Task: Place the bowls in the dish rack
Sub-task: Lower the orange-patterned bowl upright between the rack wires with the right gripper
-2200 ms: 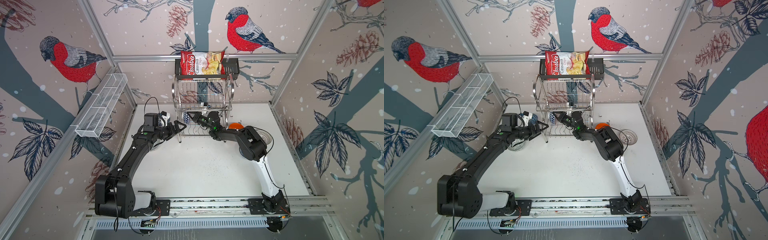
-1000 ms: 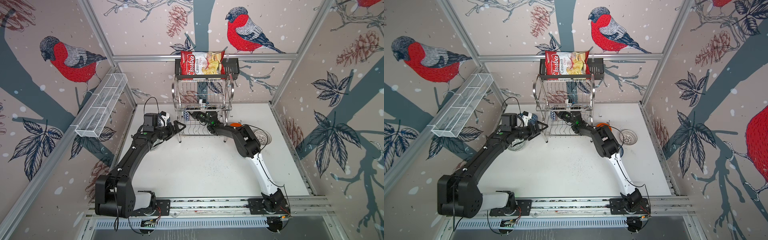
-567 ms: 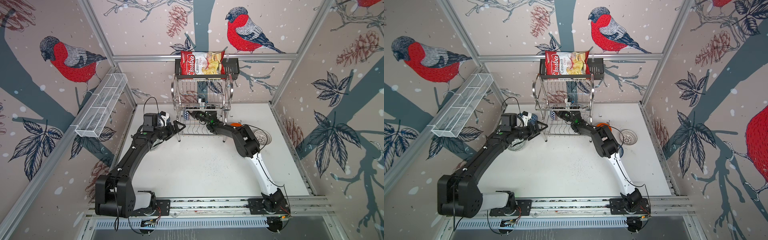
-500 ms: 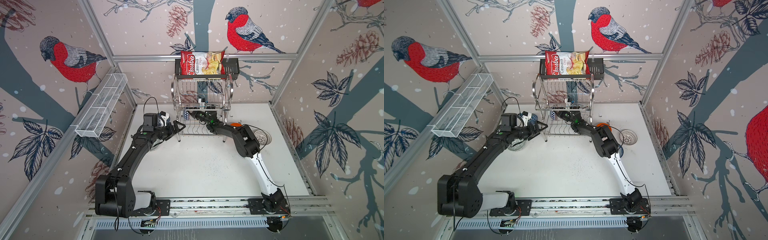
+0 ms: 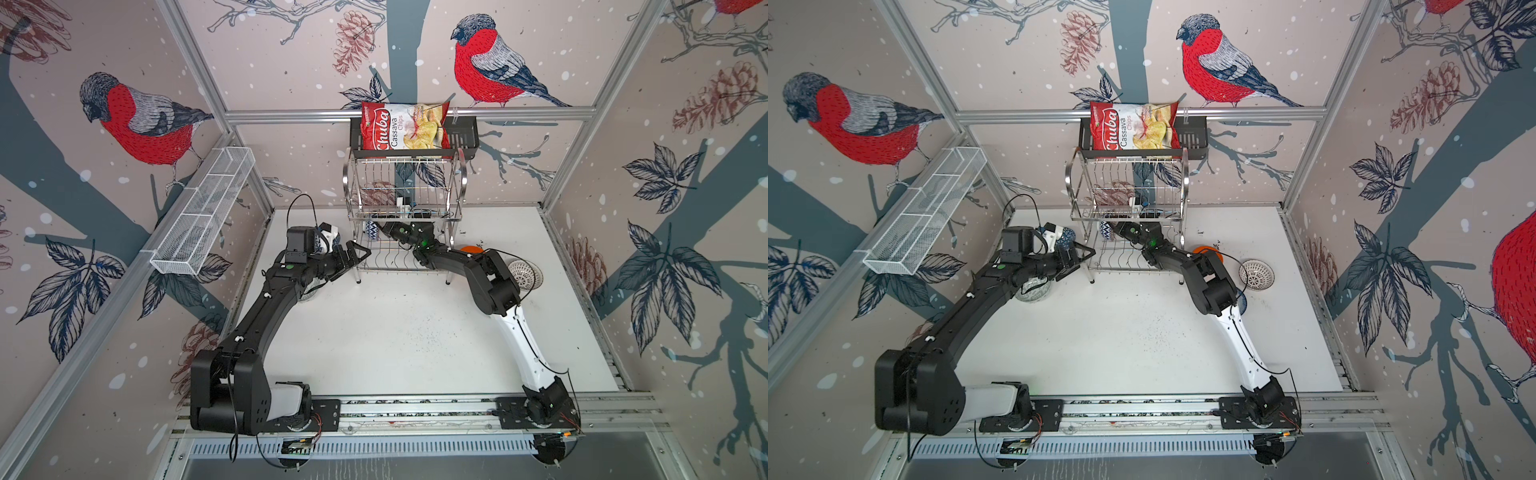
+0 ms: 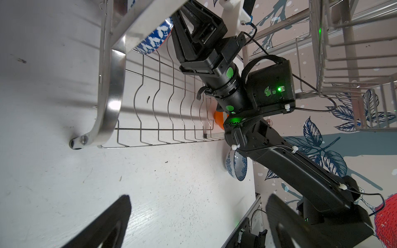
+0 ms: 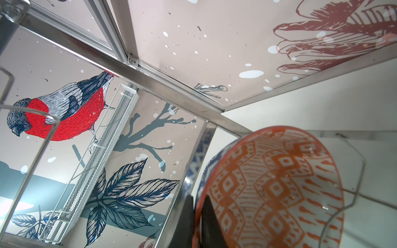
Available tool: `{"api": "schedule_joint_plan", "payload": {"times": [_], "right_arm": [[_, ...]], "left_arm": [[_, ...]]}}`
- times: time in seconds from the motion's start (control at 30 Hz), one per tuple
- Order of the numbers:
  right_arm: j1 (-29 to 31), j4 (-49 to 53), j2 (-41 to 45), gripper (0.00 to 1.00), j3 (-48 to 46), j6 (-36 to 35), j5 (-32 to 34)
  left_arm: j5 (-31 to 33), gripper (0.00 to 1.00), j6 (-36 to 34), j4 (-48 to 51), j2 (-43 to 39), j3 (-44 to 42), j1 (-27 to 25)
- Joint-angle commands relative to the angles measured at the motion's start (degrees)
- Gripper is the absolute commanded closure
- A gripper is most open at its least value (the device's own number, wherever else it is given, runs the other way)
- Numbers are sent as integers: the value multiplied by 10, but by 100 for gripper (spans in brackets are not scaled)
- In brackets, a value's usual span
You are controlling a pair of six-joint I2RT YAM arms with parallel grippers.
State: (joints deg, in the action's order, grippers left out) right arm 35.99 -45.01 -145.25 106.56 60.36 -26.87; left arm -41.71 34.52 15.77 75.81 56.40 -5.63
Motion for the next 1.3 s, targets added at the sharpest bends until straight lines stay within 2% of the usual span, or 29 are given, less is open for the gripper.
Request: {"api": "schedule_joint_plan", "payload": {"times": [0.0, 0.2, 0.63, 1.27], "right_arm": [[2, 23, 5, 88, -2, 1, -6], [2, 24, 8, 83, -3, 3, -5], [4, 14, 17, 77, -8, 10, 0], [9, -6, 42, 76, -47, 18, 28]], "left_arm": [[6, 2, -3, -5, 0, -3, 2], [6, 2, -1, -7, -3, -7, 3], [6, 2, 3, -8, -7, -14, 4], [6, 2, 6, -11, -12, -20, 4]]}}
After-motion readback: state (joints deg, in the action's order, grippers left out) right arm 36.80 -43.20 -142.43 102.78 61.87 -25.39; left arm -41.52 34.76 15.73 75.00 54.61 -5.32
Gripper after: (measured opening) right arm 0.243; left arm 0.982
